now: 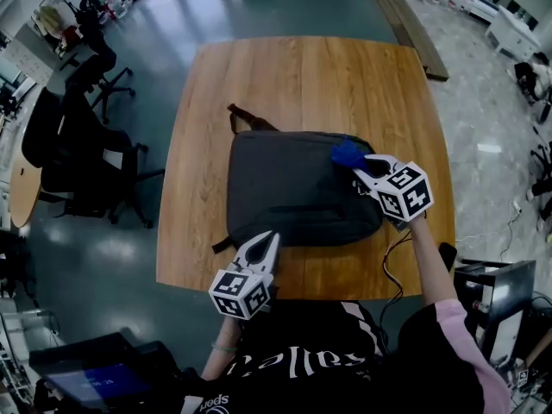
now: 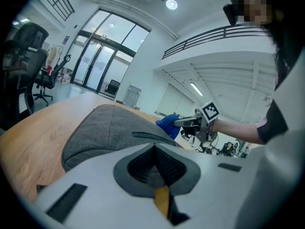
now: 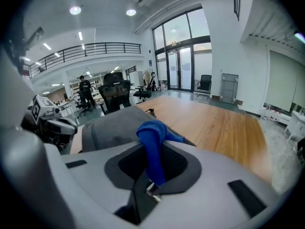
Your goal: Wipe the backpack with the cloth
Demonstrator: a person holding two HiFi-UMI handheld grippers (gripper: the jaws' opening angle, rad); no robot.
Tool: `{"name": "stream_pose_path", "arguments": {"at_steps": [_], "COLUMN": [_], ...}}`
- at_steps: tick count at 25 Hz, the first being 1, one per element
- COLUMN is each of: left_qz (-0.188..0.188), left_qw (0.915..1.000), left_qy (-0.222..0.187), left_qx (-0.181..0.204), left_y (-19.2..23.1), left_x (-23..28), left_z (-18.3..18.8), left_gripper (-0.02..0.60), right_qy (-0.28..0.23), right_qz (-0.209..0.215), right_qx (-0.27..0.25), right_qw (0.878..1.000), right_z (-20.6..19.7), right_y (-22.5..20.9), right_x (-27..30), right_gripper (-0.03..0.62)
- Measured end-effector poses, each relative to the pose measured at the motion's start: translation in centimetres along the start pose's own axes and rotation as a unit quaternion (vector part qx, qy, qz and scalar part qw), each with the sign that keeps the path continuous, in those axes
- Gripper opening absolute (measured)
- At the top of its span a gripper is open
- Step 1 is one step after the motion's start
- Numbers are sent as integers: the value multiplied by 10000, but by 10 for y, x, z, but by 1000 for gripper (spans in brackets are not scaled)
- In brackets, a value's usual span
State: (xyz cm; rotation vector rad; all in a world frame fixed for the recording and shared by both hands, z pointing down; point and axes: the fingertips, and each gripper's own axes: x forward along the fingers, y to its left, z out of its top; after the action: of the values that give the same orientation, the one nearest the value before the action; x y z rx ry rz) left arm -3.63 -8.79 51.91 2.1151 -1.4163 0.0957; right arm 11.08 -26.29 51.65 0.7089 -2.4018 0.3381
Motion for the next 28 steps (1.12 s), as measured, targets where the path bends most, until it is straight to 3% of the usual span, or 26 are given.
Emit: {"name": "stream_pose_path", "arguments": {"at_steps": [8, 18, 23, 28], "left_qz": [-292, -418, -418, -329], "left_qw": [9994, 9988, 9988, 9993], "left_qy": [142, 203, 194, 150], "left_qx": [123, 154, 146, 125], "left_y": [-16, -24, -29, -31], "left_x": [16, 28, 30, 27], "left_z": [0, -2, -4, -6], "left_gripper": [-2, -2, -2, -2], "right_qy": [-261, -89, -584, -916], "right_qz": [114, 76, -140, -682], "right_qx": [662, 1210, 1047, 586], "right_qw": [9974, 9926, 9927, 9917], "right_z": [-55, -100, -64, -20], "right_y": [77, 133, 93, 0], "right_x": [-61, -91, -108, -114], "right_gripper": [67, 66, 66, 66]}}
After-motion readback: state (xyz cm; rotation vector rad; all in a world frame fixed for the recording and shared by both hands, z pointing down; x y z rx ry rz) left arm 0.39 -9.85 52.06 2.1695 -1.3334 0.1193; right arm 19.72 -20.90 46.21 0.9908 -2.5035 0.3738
